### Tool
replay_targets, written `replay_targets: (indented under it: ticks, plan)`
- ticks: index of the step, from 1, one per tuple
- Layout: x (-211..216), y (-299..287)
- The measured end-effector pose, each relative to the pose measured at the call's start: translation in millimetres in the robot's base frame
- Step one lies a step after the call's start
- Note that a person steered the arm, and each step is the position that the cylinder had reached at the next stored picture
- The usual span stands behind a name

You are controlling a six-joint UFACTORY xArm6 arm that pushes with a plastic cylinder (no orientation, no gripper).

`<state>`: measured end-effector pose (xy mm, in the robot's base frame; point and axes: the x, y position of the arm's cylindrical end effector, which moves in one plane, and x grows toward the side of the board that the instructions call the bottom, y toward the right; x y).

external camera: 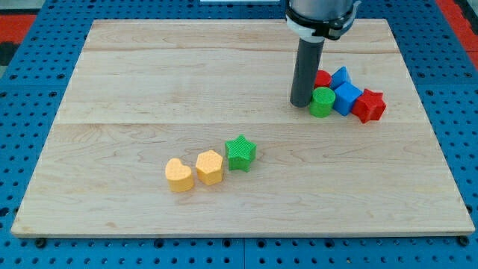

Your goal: Push green circle little more into the blue cube

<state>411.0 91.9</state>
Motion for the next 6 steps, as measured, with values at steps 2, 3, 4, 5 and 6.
replay_targets:
  ticks: [2,3,4,5,6]
  plan:
    - [18.7,19.6]
    - [18.6,24.5]
    - [18.8,22.3]
    - [47.2,-20.6]
    - [62.7,-56.9]
